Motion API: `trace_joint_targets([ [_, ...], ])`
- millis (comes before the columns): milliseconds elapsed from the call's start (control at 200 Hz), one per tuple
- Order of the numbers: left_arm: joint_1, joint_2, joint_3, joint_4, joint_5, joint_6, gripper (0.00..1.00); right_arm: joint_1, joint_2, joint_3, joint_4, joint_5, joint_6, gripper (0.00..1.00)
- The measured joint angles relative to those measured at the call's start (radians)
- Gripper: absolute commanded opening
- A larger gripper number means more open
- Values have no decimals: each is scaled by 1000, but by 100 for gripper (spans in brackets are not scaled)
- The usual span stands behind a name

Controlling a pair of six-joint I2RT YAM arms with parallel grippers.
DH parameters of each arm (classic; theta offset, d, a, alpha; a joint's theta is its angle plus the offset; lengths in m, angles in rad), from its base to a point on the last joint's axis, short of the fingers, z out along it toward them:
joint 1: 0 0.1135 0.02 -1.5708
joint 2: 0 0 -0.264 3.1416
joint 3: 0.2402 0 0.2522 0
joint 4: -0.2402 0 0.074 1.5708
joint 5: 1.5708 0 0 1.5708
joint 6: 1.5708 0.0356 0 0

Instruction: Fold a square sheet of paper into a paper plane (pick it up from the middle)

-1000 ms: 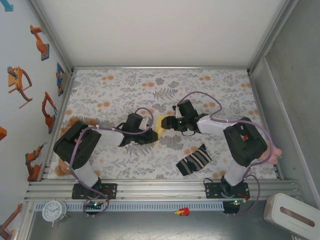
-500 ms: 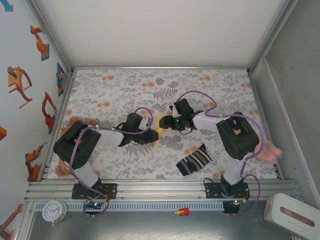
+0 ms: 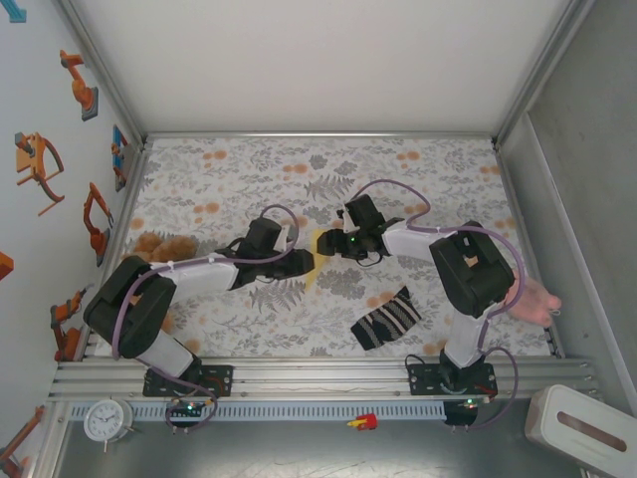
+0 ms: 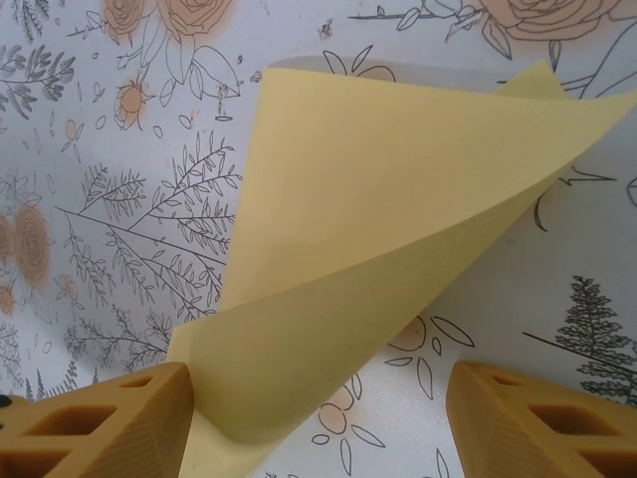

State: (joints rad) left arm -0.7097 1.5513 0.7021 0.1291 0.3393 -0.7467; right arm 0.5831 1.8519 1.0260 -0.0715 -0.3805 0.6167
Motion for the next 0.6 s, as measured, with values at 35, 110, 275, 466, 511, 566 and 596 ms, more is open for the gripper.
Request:
trace_joint_targets([
  [35,-11,3,7,-13,-10,0,46,0,0,0,0,0,2,68],
  [110,-29,16,26,-37,-28,0,44,0,2,4,-5,0,8,68],
  [275,-44,64,70,-72,-57,-2,37,0,9,19,-24,3,15,68],
  [466,-49,108,82,-100,-71,-3,28,0,12,24,-30,3,23,68],
  [511,-50,115,82,-103,-71,-4,26,0,13,25,-31,3,24,69],
  [566,-50,120,82,-103,-71,-5,24,0,14,29,-37,3,27,68],
  [596,-51,122,82,-103,-71,-5,23,0,16,31,-39,3,28,68],
])
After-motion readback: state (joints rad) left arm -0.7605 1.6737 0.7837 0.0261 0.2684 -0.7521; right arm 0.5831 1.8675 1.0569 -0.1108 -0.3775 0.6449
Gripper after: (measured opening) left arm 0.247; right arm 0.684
